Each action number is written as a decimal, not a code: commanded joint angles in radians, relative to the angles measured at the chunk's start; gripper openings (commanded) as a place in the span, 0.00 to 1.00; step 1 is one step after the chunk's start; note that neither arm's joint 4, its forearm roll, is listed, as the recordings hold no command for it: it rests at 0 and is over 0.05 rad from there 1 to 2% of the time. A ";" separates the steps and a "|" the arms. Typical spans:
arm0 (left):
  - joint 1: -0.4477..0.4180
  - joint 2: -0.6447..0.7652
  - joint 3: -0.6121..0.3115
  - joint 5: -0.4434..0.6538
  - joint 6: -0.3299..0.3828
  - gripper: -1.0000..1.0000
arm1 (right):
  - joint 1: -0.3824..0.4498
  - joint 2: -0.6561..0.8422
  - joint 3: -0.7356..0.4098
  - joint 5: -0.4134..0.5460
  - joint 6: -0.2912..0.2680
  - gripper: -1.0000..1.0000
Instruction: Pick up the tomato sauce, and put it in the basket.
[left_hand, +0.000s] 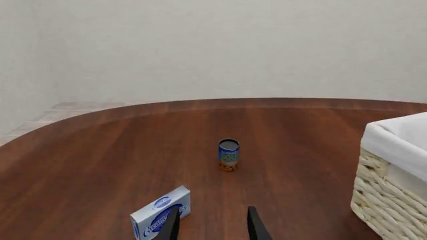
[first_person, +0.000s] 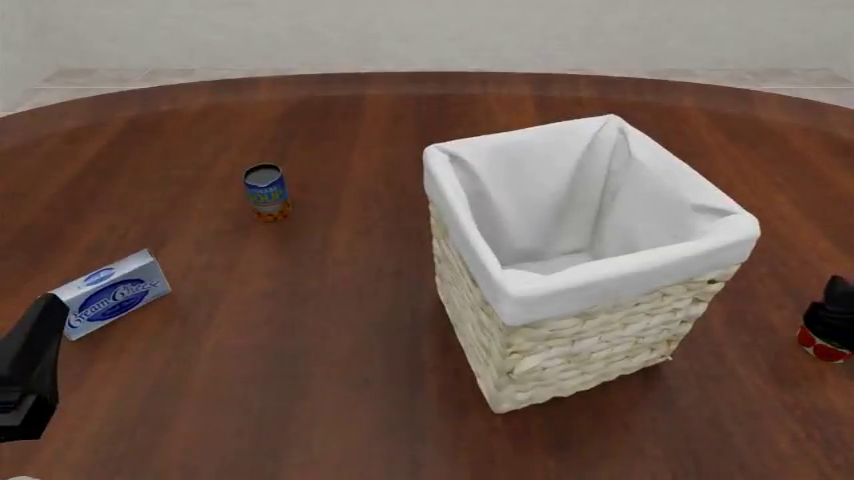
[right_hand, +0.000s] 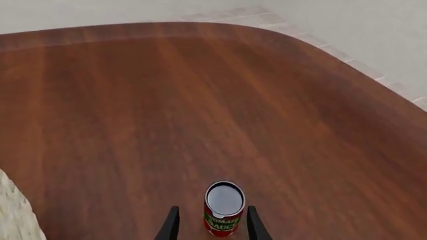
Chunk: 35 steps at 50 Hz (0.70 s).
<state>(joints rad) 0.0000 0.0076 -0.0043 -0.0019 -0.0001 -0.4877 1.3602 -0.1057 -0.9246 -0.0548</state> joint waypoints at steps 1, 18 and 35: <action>0.000 0.000 0.000 0.000 0.000 1.00 | -0.008 0.135 -0.033 -0.091 0.002 1.00; 0.000 0.000 0.000 0.000 0.000 1.00 | -0.036 0.248 -0.082 -0.139 0.000 1.00; 0.000 0.000 0.000 0.000 0.000 1.00 | -0.046 0.425 -0.135 -0.224 0.004 1.00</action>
<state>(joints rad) 0.0000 0.0076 -0.0043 -0.0019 -0.0001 -0.5258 1.6851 -0.2095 -1.1011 -0.0514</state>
